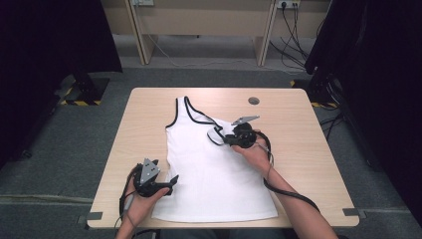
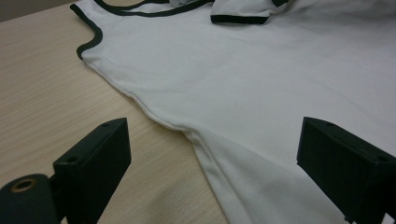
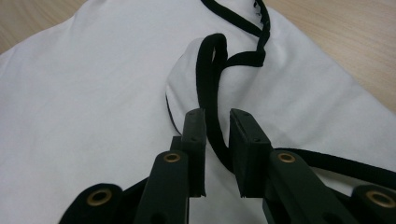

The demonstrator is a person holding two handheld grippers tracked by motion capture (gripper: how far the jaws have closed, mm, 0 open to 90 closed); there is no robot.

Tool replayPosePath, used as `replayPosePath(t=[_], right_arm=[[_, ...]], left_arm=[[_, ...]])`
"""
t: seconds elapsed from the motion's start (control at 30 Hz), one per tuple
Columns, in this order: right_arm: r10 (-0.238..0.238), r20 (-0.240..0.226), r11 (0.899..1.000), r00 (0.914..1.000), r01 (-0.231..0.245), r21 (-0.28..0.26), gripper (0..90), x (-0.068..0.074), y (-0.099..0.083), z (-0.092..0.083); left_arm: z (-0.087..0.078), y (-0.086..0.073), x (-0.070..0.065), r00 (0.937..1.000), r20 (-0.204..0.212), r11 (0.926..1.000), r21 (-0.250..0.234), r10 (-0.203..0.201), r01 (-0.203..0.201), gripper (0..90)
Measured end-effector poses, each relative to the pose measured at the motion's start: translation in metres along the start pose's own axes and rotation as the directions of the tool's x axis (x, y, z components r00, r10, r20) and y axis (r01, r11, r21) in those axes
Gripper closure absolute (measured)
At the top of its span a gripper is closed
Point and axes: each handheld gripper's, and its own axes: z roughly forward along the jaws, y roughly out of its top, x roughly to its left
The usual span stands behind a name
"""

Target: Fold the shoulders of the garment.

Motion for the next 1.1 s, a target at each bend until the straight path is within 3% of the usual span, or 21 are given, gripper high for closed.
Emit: replayPosePath(t=[0.33, 0.63, 0.83, 1.1], right_arm=[[-0.040, -0.066, 0.999, 0.9970, 0.040, 0.002, 70.0, 0.006, -0.010, -0.007], [-0.086, -0.144, 0.996, 0.9859, 0.083, -0.024, 65.2, 0.016, -0.008, -0.025], [-0.085, -0.125, 0.995, 0.9885, 0.079, -0.052, 63.2, 0.016, 0.005, -0.028], [-0.122, -0.114, 0.993, 0.9861, 0.120, -0.024, 60.5, 0.028, 0.020, -0.003]], left_arm=[[0.000, 0.000, 0.000, 1.0000, 0.000, 1.0000, 0.001, 0.000, 0.000, 8.8], [0.000, 0.000, 0.000, 1.0000, 0.000, 1.0000, 0.002, 0.000, 0.000, 8.8], [0.000, 0.000, 0.000, 1.0000, 0.001, 1.0000, 0.001, -0.001, 0.001, 8.8], [0.000, 0.000, 0.000, 1.0000, 0.003, 1.0000, 0.002, 0.001, -0.001, 8.8]])
